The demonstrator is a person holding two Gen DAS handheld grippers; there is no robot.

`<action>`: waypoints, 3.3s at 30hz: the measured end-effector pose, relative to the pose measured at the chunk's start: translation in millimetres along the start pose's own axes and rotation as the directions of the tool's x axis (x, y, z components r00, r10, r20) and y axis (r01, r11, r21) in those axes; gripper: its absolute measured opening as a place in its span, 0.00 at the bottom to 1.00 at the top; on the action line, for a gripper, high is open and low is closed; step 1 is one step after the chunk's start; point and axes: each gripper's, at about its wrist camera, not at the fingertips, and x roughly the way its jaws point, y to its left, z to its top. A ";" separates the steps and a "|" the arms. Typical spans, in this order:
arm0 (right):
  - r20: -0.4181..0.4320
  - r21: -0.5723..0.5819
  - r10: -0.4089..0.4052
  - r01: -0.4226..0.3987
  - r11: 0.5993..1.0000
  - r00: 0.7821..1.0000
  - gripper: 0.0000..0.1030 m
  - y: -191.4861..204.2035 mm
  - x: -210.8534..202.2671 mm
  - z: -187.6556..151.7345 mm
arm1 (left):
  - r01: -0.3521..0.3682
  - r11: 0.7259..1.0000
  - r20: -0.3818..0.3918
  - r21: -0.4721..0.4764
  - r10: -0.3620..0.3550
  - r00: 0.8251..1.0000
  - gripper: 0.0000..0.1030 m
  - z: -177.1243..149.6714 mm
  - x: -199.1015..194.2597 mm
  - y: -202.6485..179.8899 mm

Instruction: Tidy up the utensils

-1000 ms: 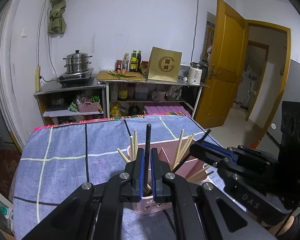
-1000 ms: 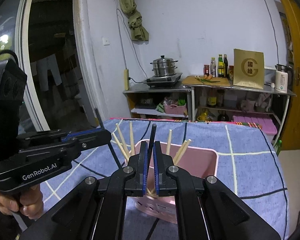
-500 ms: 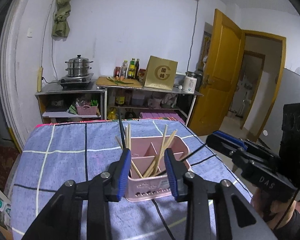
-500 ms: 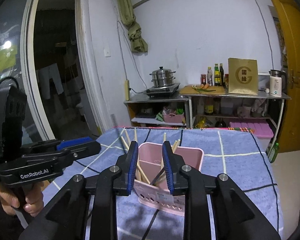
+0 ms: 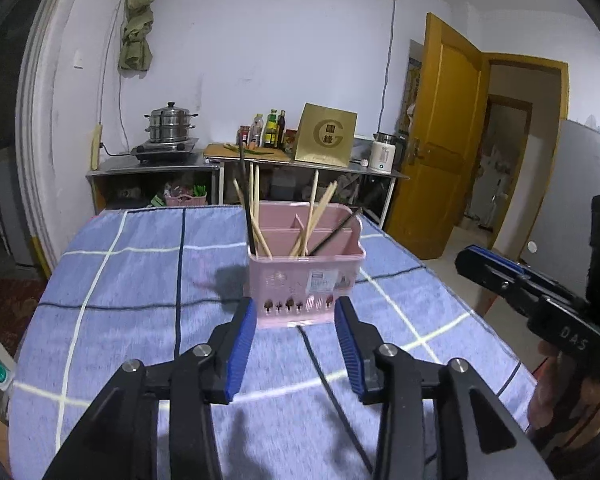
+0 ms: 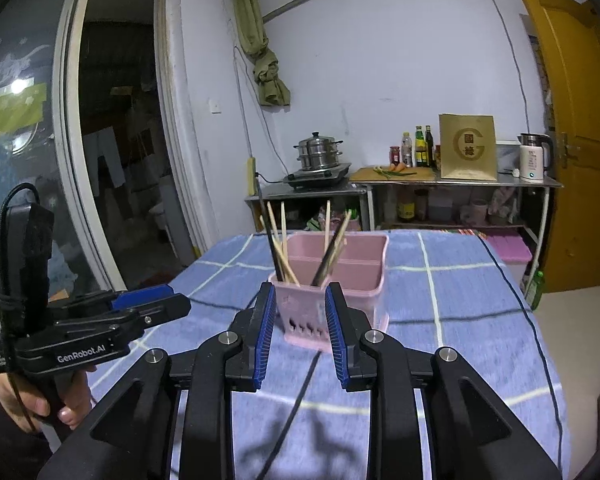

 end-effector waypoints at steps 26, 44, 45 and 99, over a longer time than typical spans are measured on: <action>-0.008 -0.045 -0.125 0.125 0.991 0.992 0.43 24.5 -50.5 -81.1 | -0.088 0.996 0.035 -0.006 0.088 0.995 0.41 -86.8 -50.1 -24.6; -0.014 -0.047 -0.127 0.127 0.991 0.992 0.43 21.1 -51.9 -82.4 | -0.099 0.995 0.024 -0.008 0.099 0.995 0.41 -91.1 -45.0 -23.6; -0.015 -0.046 -0.127 0.127 0.991 0.992 0.43 21.0 -52.0 -82.3 | -0.098 0.995 0.024 -0.008 0.099 0.995 0.41 -91.1 -45.3 -23.5; -0.025 -0.050 -0.119 0.118 0.992 0.993 0.43 26.7 -49.4 -83.9 | -0.095 0.995 0.015 0.005 0.095 0.995 0.41 -101.6 -48.6 -29.6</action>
